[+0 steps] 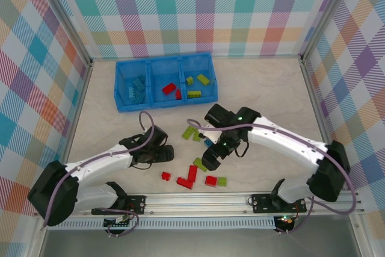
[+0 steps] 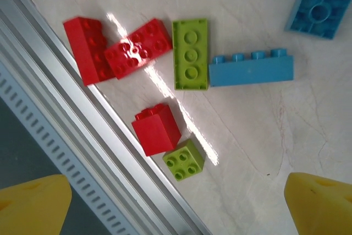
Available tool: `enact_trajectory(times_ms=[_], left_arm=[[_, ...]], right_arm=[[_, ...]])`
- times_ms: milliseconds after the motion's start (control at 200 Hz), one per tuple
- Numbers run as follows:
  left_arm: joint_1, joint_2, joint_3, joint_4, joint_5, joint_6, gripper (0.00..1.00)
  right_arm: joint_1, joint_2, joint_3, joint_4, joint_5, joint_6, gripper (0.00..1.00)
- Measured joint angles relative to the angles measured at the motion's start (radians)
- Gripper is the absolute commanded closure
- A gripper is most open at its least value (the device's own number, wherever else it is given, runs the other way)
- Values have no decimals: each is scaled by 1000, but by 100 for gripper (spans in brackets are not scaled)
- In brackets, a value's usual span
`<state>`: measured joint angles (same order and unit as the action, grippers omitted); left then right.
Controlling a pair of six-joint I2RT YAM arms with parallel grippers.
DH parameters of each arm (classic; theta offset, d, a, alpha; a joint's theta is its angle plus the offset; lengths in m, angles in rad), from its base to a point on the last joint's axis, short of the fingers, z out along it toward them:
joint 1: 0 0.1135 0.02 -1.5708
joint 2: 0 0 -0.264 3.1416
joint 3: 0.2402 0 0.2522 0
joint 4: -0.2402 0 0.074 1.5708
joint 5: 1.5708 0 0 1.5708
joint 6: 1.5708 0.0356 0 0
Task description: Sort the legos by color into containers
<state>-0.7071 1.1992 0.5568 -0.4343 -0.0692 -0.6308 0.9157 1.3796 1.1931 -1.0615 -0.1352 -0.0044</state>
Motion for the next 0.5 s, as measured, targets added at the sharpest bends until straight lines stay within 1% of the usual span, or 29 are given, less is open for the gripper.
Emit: enact_trajectory(times_ms=[85,220,285,370,425,500], left_arm=[[-3,51,0,26,-1,0,43],[-6,87,4,25,-22,-3,54],[-11,89,5,16,-38,-2,63],[-15,94,16,7,-49,-1,74],[-19,100,21,14,-50,3,78],[-19,92,25,14,-45,1,79]], right_arm=[[0,-49,-25,42,3,24,0],[0,-86,-77,97,16,62,0],[0,-105,-100,126,22,82,0],[0,-144,-131,170,30,111,0],[0,-179,-154,209,29,130,0],[0,-232,-187,264,29,156,0]])
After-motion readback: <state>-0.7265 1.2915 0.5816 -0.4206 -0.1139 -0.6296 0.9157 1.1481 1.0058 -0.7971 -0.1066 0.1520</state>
